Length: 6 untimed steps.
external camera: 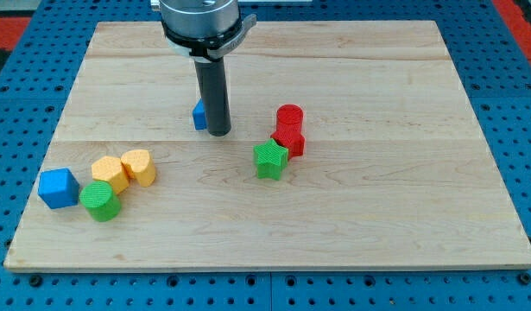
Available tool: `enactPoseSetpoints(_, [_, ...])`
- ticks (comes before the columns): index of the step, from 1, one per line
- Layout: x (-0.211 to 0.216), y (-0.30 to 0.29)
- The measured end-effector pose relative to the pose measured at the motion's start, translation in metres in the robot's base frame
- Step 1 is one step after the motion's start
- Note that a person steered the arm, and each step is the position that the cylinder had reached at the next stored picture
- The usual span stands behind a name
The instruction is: Push the yellow blocks into the blue cube
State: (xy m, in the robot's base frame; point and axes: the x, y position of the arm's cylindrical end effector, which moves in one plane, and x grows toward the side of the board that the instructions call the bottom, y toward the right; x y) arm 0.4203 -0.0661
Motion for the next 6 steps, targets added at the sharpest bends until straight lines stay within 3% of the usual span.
enactPoseSetpoints(2, [-0.022,-0.007])
enactPoseSetpoints(4, [0.047,-0.025])
enactPoseSetpoints(6, [0.044,-0.129])
